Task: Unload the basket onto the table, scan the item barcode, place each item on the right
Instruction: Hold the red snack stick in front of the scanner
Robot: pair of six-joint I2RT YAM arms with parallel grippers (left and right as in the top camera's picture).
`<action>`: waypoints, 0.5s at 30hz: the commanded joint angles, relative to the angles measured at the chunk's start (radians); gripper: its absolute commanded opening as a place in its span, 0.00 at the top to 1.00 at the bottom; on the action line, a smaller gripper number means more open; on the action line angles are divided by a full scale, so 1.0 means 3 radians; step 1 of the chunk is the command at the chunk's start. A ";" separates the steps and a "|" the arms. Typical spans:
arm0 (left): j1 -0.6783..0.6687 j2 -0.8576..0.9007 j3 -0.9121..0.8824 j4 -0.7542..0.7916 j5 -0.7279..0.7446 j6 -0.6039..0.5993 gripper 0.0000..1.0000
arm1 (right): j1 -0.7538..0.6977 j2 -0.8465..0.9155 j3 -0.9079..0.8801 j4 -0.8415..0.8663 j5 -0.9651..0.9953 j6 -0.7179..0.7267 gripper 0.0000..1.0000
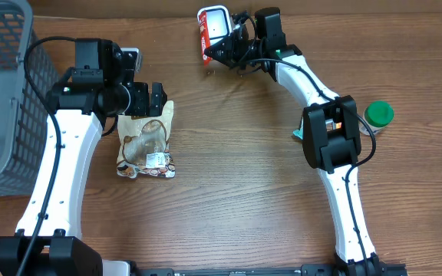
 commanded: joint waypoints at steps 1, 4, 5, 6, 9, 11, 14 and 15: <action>-0.0001 0.0029 0.0025 0.0014 0.0028 -0.0036 0.00 | -0.0028 0.0013 0.0036 0.0029 0.0076 0.0178 0.96; -0.0001 0.0029 0.0025 0.0014 0.0028 -0.0036 0.00 | -0.0038 0.0013 0.0036 -0.0034 0.0142 0.0188 0.96; -0.0001 0.0029 0.0025 0.0014 0.0028 -0.0036 0.00 | -0.0041 0.0013 0.0036 -0.0052 0.0155 0.0188 0.96; -0.0001 0.0029 0.0025 0.0014 0.0028 -0.0036 0.00 | -0.0042 0.0013 0.0036 -0.0072 0.0172 0.0201 0.96; -0.0001 0.0029 0.0025 0.0014 0.0028 -0.0036 0.00 | -0.0050 0.0013 0.0036 -0.0340 0.0406 0.0337 0.96; -0.0001 0.0029 0.0025 0.0014 0.0028 -0.0036 0.00 | -0.0051 0.0013 0.0036 -0.0488 0.0516 0.0333 0.96; -0.0001 0.0029 0.0025 0.0014 0.0028 -0.0036 0.00 | -0.0050 0.0013 0.0036 -0.0506 0.0507 0.0331 0.96; -0.0001 0.0029 0.0025 0.0014 0.0028 -0.0036 0.00 | -0.0050 0.0013 0.0036 -0.0479 0.0486 0.0331 0.96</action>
